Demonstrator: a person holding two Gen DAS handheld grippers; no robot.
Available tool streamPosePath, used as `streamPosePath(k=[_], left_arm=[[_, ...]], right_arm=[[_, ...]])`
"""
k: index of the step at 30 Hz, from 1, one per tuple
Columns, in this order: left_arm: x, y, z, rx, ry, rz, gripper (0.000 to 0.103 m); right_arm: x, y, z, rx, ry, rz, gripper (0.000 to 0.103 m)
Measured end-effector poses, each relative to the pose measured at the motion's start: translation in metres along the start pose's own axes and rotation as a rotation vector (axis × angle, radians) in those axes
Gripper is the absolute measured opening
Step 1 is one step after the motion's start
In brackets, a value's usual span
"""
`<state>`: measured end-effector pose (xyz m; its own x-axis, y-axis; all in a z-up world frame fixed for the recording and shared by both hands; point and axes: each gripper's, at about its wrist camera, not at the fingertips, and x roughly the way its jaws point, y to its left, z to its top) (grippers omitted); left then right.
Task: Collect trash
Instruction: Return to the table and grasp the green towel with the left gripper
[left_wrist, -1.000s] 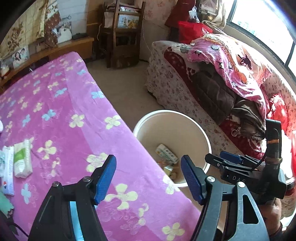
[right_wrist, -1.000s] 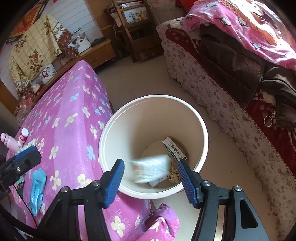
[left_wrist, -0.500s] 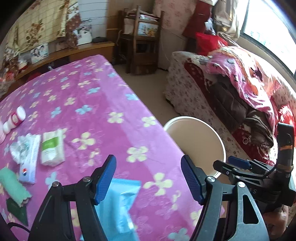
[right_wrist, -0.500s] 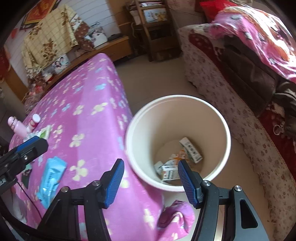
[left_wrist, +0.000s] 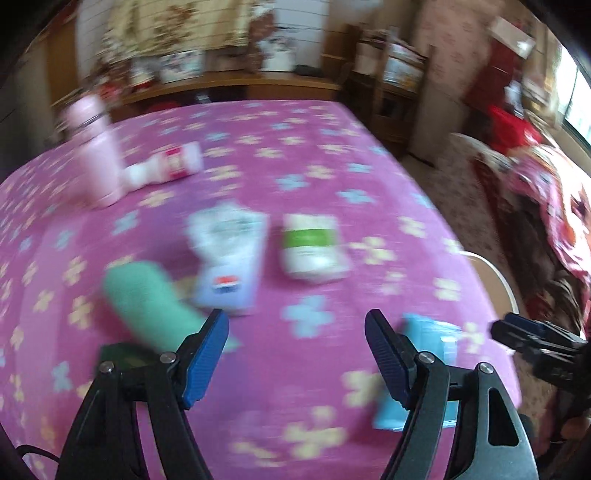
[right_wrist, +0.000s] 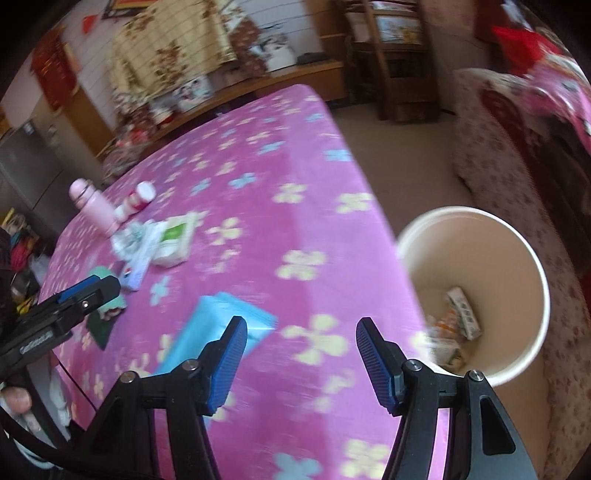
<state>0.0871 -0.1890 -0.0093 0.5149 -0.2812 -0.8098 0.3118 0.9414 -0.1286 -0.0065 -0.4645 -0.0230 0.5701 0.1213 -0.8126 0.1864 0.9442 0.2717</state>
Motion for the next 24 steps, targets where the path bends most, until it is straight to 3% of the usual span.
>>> streamPosePath(k=[4,7,13,17,20,24], left_arm=[[0.007,0.057,-0.003,-0.119,0.005,0.071,0.078],[0.014,0.086,-0.002,-0.206,0.001,0.073,0.079],[0.036,0.109,0.002,-0.309,-0.003,0.086,0.082],[0.056,0.117,0.005,-0.331,0.037,0.045,0.082],[0.058,0.12,0.007,-0.302,0.047,0.05,0.052],[0.045,0.131,0.01,-0.271,0.042,0.021,0.05]], right_arm=[[0.016,0.039,0.011,-0.064,0.019,0.051,0.065],[0.029,0.064,0.019,-0.101,0.031,0.071,0.065],[0.051,0.102,0.031,-0.148,0.046,0.106,0.065],[0.063,0.124,0.039,-0.187,0.042,0.123,0.065],[0.076,0.14,0.049,-0.207,0.049,0.138,0.065],[0.096,0.167,0.066,-0.222,0.04,0.175,0.065]])
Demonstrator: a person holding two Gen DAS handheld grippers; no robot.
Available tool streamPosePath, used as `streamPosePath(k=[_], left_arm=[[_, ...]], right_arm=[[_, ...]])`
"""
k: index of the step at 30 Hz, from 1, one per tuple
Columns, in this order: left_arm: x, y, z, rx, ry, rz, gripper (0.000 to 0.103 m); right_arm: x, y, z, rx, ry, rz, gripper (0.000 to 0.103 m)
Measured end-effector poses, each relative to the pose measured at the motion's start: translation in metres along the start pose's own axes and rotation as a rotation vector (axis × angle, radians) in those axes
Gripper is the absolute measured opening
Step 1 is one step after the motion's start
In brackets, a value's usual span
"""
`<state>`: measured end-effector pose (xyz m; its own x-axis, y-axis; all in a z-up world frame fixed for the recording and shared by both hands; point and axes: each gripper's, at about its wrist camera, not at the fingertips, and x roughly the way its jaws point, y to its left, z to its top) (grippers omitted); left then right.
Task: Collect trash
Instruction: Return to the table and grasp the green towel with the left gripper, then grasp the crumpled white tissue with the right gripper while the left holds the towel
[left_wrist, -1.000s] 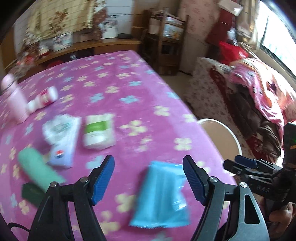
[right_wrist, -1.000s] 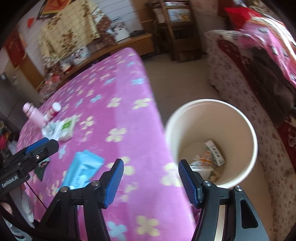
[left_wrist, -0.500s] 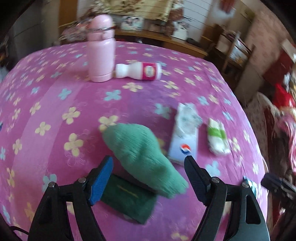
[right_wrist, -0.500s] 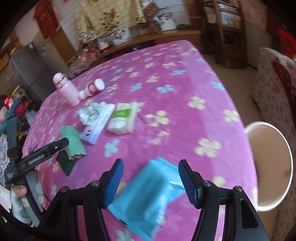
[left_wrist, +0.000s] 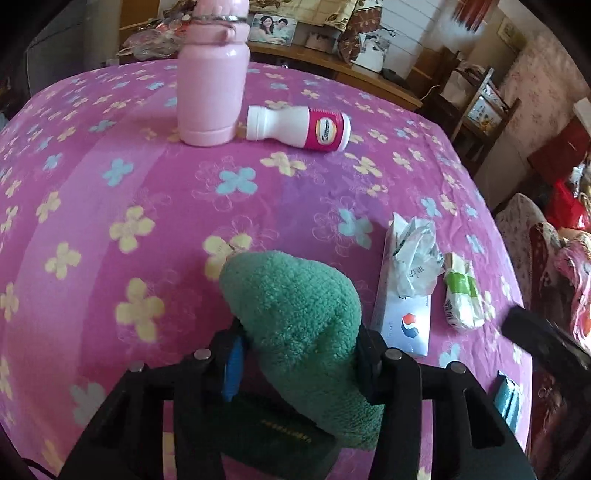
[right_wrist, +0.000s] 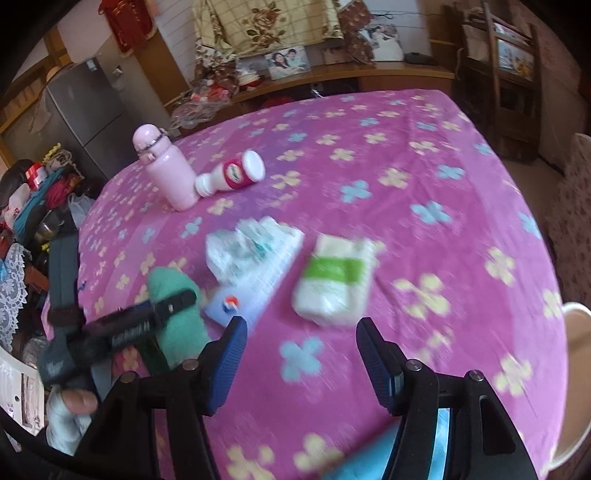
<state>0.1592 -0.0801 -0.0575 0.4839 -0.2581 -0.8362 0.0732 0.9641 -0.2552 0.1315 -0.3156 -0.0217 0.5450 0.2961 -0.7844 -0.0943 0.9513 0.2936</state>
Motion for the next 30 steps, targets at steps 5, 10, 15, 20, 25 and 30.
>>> streamPosePath(k=[5,10,15,20,25,30], left_arm=[[-0.022,0.009,0.005,0.041,-0.047,0.022,0.05],[-0.03,0.012,0.009,0.057,-0.068,0.027,0.05],[-0.031,0.011,0.006,0.077,-0.074,0.036,0.05],[-0.033,0.008,0.004,0.078,-0.076,0.039,0.05],[-0.046,-0.005,-0.001,0.112,-0.102,0.036,0.05],[-0.054,-0.028,-0.01,0.149,-0.113,0.032,0.05]], right_arm=[[0.035,0.028,0.027,-0.022,0.005,0.025,0.065],[0.071,0.045,0.045,-0.046,0.043,0.008,0.065],[0.083,0.039,0.041,-0.023,0.046,0.025,0.029],[0.065,0.031,0.033,-0.026,0.01,0.04,0.015],[0.033,0.028,0.026,-0.029,-0.026,0.071,0.015],[0.001,0.022,0.009,-0.03,-0.056,0.062,0.015]])
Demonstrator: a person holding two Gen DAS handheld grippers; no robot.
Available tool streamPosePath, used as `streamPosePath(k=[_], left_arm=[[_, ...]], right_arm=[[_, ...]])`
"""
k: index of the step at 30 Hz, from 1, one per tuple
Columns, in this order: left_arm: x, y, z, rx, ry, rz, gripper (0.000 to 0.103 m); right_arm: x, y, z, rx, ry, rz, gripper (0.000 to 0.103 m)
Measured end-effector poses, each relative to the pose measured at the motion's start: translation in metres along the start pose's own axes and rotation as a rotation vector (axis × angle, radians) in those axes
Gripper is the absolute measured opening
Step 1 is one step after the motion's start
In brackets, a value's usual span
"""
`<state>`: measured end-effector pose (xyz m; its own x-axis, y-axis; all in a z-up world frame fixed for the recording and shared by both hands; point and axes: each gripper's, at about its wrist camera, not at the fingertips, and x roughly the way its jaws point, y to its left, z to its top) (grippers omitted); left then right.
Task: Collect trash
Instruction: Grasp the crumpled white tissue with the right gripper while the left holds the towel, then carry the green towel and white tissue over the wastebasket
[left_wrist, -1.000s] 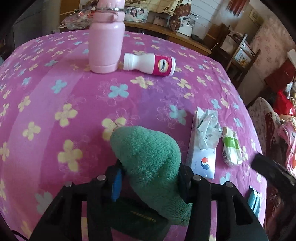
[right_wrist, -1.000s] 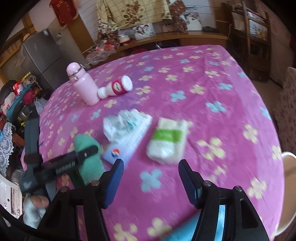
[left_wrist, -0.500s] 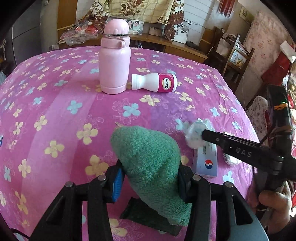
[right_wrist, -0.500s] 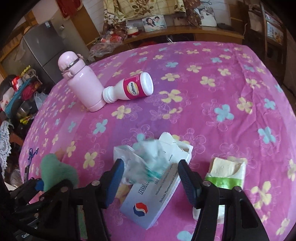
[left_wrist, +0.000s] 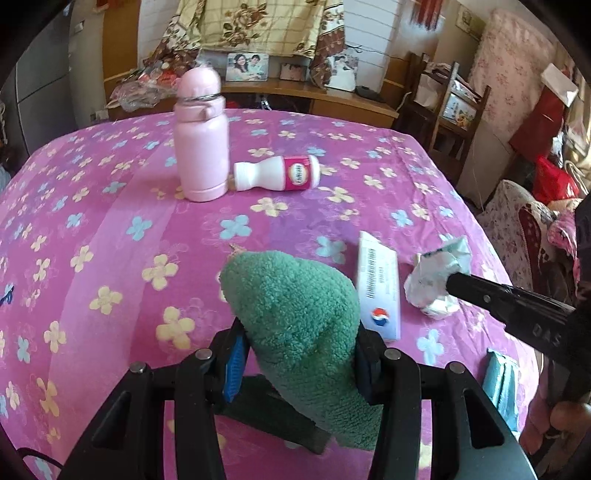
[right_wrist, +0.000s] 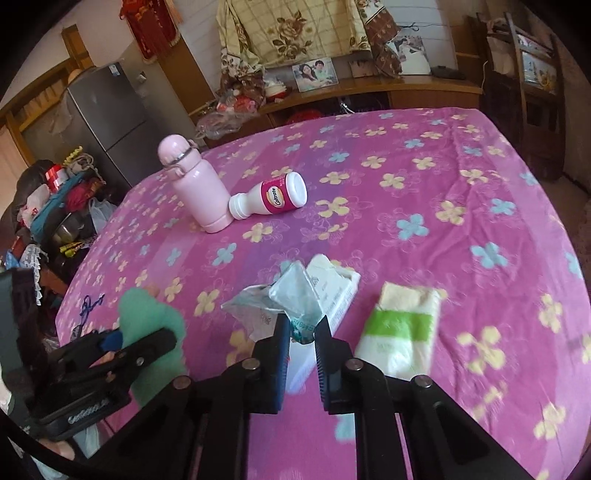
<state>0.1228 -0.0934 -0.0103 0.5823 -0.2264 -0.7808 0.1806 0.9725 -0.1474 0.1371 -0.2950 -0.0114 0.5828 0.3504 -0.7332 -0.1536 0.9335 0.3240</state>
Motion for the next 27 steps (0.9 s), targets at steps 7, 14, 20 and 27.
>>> streamPosePath(k=[7,14,20,27], left_arm=[[-0.006,-0.051,-0.009,0.073,0.002,-0.041,0.05],[-0.011,-0.109,-0.014,0.153,-0.002,-0.093,0.05],[-0.014,-0.157,-0.018,0.224,-0.003,-0.138,0.05],[-0.02,-0.22,-0.02,0.317,-0.009,-0.209,0.05]], right_arm=[[-0.048,-0.022,-0.026,0.018,-0.023,-0.038,0.015],[-0.095,-0.061,-0.051,0.07,-0.05,-0.082,0.015],[-0.133,-0.096,-0.07,0.122,-0.083,-0.133,0.015],[-0.18,-0.145,-0.092,0.208,-0.116,-0.211,0.015]])
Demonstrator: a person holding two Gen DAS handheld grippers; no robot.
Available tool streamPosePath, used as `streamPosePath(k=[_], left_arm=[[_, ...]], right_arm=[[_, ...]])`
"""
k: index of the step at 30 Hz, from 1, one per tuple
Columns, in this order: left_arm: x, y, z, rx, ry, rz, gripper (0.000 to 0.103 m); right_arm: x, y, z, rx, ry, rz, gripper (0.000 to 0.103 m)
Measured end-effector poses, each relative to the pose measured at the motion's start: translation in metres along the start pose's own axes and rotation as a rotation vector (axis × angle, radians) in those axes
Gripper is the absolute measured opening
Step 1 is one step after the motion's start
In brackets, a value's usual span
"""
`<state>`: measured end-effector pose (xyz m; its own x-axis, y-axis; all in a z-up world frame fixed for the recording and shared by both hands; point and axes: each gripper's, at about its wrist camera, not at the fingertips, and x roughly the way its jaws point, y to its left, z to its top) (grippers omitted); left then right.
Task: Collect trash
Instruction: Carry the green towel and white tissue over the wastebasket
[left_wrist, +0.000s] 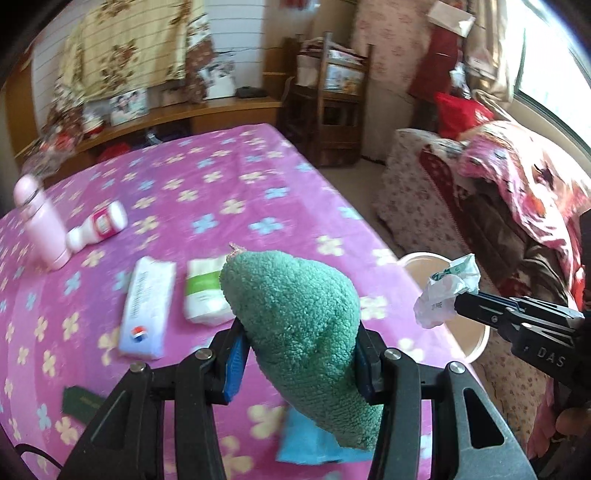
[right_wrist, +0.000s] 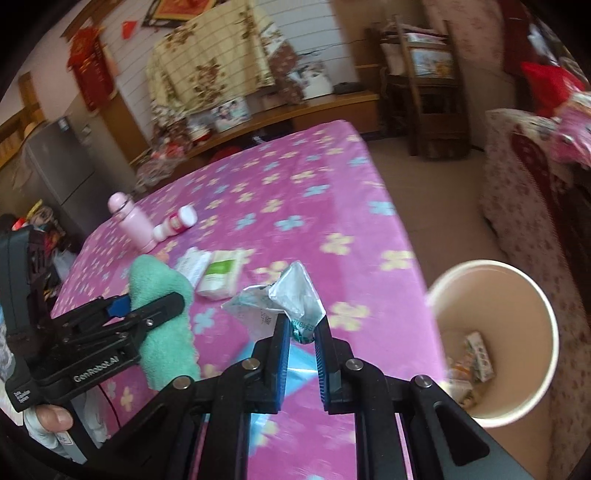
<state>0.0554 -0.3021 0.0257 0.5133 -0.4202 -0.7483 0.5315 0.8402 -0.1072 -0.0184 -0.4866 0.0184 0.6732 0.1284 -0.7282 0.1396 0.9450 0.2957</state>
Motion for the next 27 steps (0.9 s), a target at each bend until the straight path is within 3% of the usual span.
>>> streamPosePath(k=[12,27], left_arm=[[0.03,-0.09,0.018,0.116,0.025,-0.082,0.05],[0.069,-0.152,0.024,0.163,0.078,-0.138,0.05]], right_arm=[[-0.033,-0.098,-0.018,0.117,0.0,-0.14,0.015],[-0.026,-0.165,-0.038,0.208,0.025,-0.224,0.015]])
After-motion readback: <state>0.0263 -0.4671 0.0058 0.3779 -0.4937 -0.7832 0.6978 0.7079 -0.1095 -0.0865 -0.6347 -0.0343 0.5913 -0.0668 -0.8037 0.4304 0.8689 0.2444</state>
